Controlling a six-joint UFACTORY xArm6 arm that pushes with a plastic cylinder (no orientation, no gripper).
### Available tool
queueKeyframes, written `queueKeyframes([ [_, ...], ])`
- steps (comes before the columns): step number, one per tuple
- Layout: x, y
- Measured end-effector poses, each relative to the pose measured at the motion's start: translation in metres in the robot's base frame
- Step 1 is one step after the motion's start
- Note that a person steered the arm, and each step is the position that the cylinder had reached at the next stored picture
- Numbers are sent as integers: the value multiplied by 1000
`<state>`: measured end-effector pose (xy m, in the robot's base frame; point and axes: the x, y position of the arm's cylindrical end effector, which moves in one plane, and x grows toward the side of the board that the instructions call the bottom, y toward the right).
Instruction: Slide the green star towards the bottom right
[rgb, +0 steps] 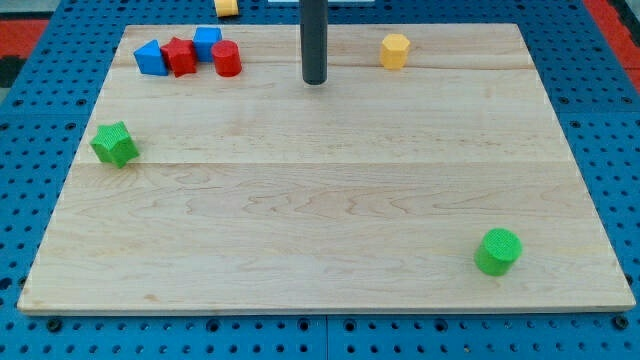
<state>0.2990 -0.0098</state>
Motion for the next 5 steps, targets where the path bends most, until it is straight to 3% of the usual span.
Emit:
queueKeyframes([
  [3, -1, 0],
  [5, -1, -99],
])
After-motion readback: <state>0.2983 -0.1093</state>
